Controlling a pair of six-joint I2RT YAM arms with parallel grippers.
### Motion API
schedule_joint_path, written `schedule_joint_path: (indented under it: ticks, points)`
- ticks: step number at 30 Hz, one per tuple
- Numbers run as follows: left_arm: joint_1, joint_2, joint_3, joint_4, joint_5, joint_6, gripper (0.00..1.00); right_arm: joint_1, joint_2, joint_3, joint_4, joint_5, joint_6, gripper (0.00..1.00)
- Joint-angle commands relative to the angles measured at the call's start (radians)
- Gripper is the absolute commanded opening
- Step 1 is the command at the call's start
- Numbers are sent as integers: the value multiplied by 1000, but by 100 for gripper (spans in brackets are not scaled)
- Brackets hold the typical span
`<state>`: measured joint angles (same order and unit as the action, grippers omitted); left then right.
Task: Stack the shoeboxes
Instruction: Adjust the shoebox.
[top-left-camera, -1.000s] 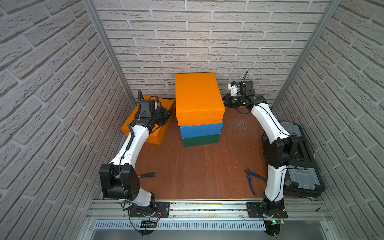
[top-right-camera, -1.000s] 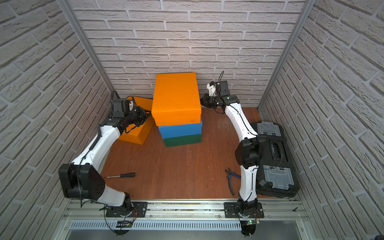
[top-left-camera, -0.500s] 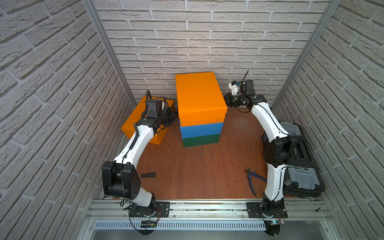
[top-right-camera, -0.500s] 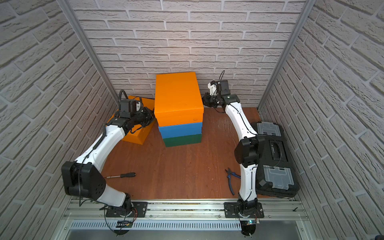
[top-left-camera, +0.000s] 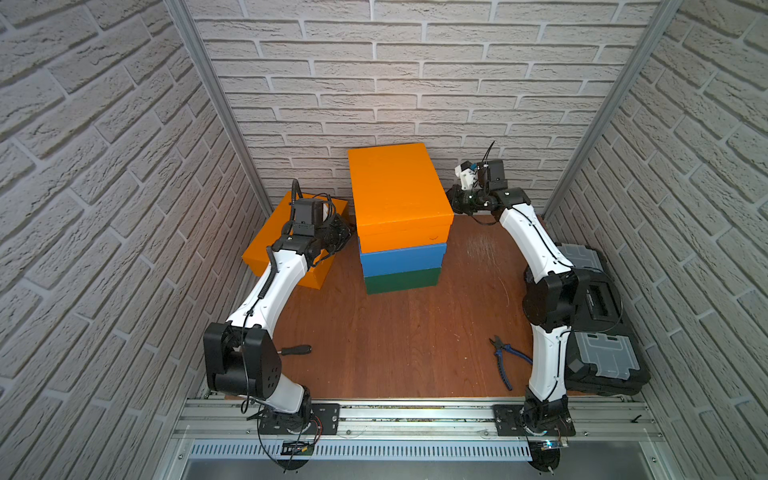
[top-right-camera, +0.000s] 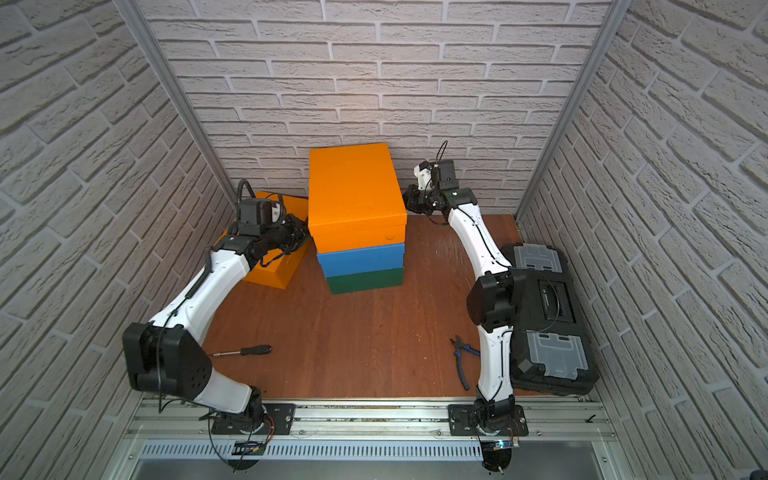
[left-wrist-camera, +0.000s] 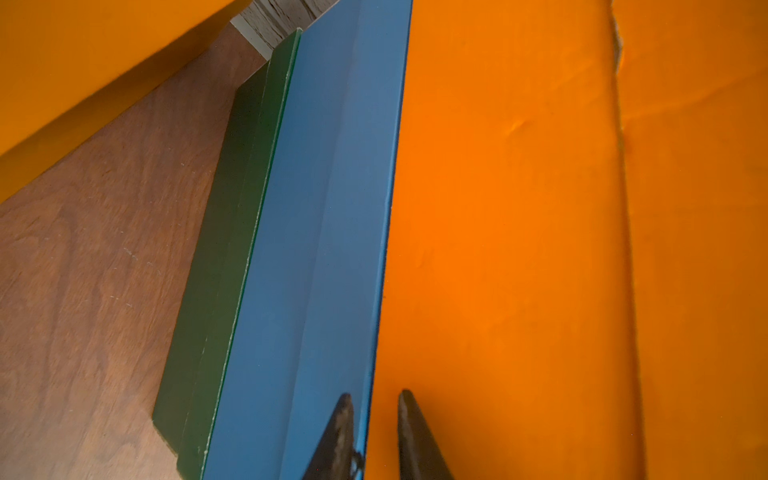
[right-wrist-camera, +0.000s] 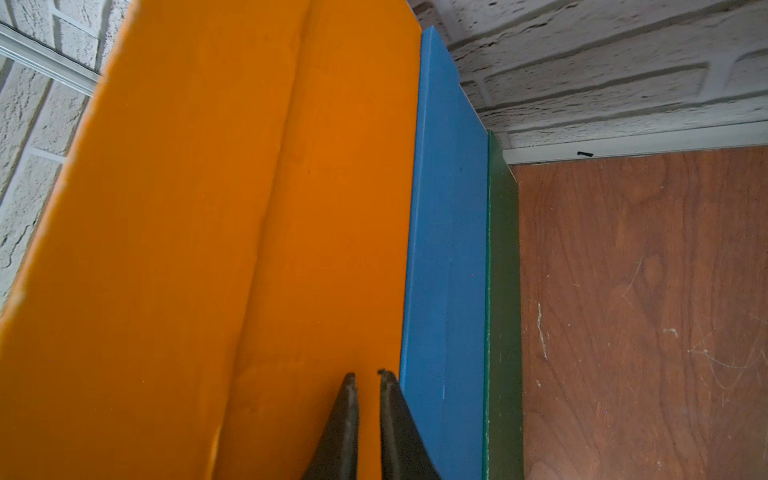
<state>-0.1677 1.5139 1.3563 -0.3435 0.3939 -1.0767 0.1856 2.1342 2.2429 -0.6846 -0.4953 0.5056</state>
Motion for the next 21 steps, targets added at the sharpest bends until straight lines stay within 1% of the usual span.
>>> schedule_joint_path:
  ticks: [1,6,11,21]
  points:
    - [3,-24,15,19,7,3,22,26,6,30,22,-42,10,14]
    - [20,-22,15,17,12,4,22,27,-8,18,10,-27,-1,14]
    - [31,-2,21,33,24,-2,22,28,-35,-28,24,-19,0,14]
    - [4,17,36,52,36,-13,22,16,-54,-40,31,-8,0,14]
